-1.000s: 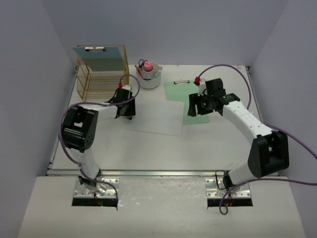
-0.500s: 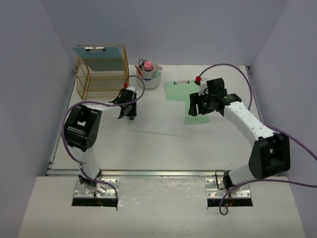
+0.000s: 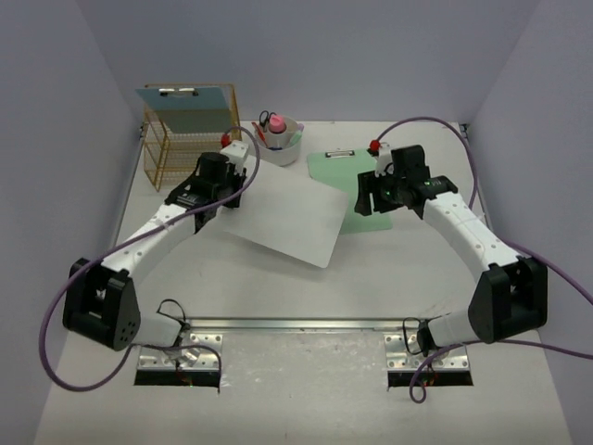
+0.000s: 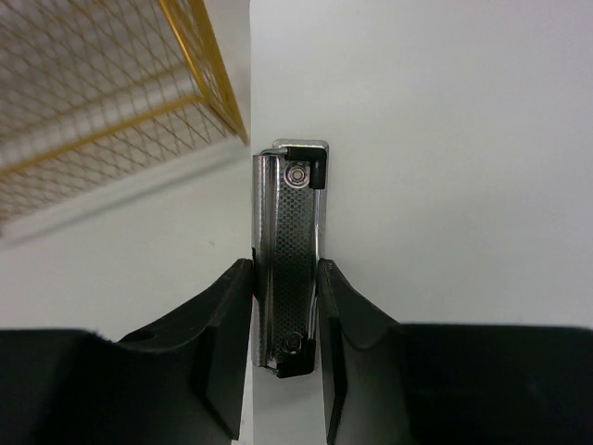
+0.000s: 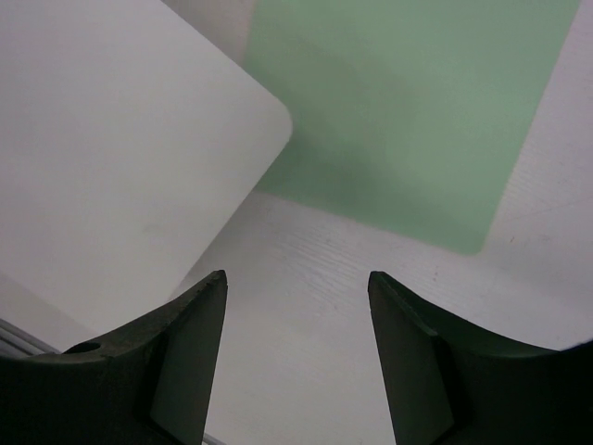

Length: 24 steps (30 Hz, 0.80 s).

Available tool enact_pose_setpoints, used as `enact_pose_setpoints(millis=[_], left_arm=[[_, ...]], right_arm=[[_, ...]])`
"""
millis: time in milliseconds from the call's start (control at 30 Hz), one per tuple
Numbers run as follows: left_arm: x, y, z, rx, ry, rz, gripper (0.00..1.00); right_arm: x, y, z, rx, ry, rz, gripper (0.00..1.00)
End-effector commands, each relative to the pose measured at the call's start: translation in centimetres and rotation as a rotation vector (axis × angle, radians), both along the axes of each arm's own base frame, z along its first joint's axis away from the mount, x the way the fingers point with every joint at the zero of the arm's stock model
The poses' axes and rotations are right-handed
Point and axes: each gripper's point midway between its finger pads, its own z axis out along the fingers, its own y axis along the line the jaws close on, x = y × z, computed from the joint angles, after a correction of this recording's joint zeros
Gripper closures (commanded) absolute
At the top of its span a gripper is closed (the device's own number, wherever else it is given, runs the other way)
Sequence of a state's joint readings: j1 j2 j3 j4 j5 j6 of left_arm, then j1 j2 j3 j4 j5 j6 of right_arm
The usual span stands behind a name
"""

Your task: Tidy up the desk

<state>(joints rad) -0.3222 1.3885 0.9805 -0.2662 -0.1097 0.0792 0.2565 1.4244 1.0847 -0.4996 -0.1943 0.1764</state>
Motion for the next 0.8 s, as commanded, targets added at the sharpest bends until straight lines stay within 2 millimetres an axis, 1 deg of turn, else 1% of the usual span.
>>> enact_pose_setpoints(millis=[0,33,67,100,167,233,267,300,367,433,500,533,600,667,733,767], left_arm=[[0.4,0.9,11.0,0.112,-0.331,-0.105,1.00],[0.4,1.1,11.7,0.141,-0.361,-0.121,1.00],[0.1,1.4,13.0,0.171,-0.408,-0.144,1.00],[-0.5,1.6,14.7,0.200,-0.470,-0.165,1.00],[-1.2,1.9,17.3,0.263,-0.578,-0.210,1.00],[-2.2,2.4,19.8,0.379,-0.690,-0.265,1.00],[-3.1,2.7,21.7,0.408,-0.759,-0.272,1.00],[-3.5,2.6,22.3,0.438,-0.796,-0.300,1.00],[-4.4,3.0,25.2,0.542,-0.904,-0.323,1.00],[-5.7,3.2,27.8,0.610,-0.988,-0.352,1.00],[-7.5,3.0,30.6,0.731,-1.125,-0.412,1.00],[-8.1,2.8,31.6,0.775,-1.182,-0.432,1.00],[-9.1,2.7,33.0,0.919,-1.252,-0.480,1.00],[-9.5,2.5,34.6,0.994,-1.315,-0.497,1.00],[-9.2,2.1,35.7,1.049,-1.342,-0.535,1.00],[-8.8,2.3,36.3,1.087,-1.347,-0.535,1.00]], right_arm=[[0.8,0.0,2.5,0.020,-0.082,-0.004,0.36],[0.8,0.0,2.6,0.020,-0.085,-0.005,0.36],[0.8,0.0,2.7,0.020,-0.087,-0.006,0.36],[0.8,-0.1,2.8,0.019,-0.090,-0.007,0.36],[0.9,-0.2,3.0,0.017,-0.096,-0.016,0.36],[1.0,-0.4,3.2,0.012,-0.104,-0.025,0.35],[1.0,-0.5,3.3,0.010,-0.107,-0.031,0.34],[1.1,-0.7,3.4,0.006,-0.112,-0.039,0.32],[1.1,-0.7,3.4,0.008,-0.110,-0.041,0.28],[1.0,-0.6,3.3,0.015,-0.096,-0.043,0.24],[0.8,-0.5,2.9,0.025,-0.064,-0.040,0.17],[0.8,-0.4,2.8,0.031,-0.058,-0.039,0.14],[0.8,-0.4,2.8,0.037,-0.051,-0.039,0.04],[0.7,-0.2,2.7,0.044,-0.043,-0.032,0.01],[0.8,-0.1,2.7,0.051,-0.039,-0.034,0.01],[0.7,-0.1,2.6,0.052,-0.037,-0.033,0.01]])
